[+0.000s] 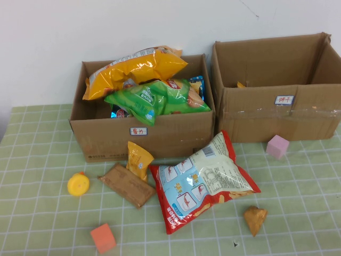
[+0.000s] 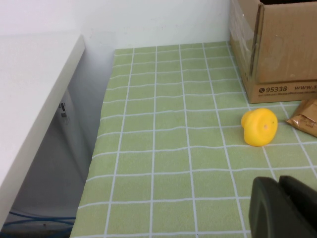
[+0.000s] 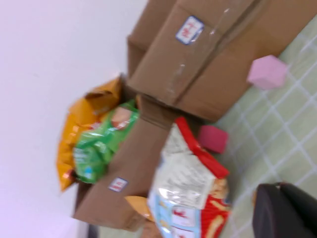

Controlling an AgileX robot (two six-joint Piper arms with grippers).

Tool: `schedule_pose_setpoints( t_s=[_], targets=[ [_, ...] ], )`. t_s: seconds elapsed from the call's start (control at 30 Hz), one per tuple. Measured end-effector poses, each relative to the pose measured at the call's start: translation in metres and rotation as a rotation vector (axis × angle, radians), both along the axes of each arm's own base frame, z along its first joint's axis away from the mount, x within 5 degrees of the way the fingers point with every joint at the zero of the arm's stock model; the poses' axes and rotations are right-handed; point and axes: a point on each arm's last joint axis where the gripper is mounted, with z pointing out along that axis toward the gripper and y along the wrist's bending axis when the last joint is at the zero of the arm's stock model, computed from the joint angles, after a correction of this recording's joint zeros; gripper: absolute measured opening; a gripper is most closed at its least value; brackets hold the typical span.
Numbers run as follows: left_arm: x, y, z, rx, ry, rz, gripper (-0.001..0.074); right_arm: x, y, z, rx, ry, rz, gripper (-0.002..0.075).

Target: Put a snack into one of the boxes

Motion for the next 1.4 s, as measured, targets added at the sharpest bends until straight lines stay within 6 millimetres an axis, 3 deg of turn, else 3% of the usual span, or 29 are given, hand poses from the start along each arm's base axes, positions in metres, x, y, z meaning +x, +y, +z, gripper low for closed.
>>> schedule_pose_setpoints(
  t_s=[0.2,0.33,0.53,0.7,0.87,1.0,1.23,1.4],
  targets=[
    [0.000,0.000,0.000,0.000,0.000,0.000,-0.0003,0.002,-0.003,0.007,0.045,-0.072,-0.039,-0.0002],
    [0.000,0.000,0.000,0.000,0.000,0.000,-0.0003,0.000,0.000,0.016,-0.167,-0.137,0.026,-0.0002],
    [0.000,0.000,0.000,0.000,0.000,0.000,-0.0002,-0.005,0.009,0.073,-0.556,-0.225,0.216,-0.0002],
    [0.000,0.000,0.000,0.000,0.000,0.000,-0.0003,0.010,0.010,0.122,-0.884,-0.094,0.416,-0.0002],
    [0.000,0.000,0.000,0.000,0.000,0.000,-0.0003,0.044,-0.001,0.149,-1.122,0.187,0.599,-0.0002],
    [0.000,0.000,0.000,0.000,0.000,0.000,-0.0003,0.084,0.000,0.157,-1.119,0.349,0.730,-0.0002],
    [0.000,0.000,0.000,0.000,0.000,0.000,-0.0002,0.145,0.028,0.138,-1.172,0.502,1.007,-0.0002],
    [0.000,0.000,0.000,0.000,0.000,0.000,-0.0002,0.181,0.059,0.116,-1.237,0.506,1.089,-0.0002]
  ],
)
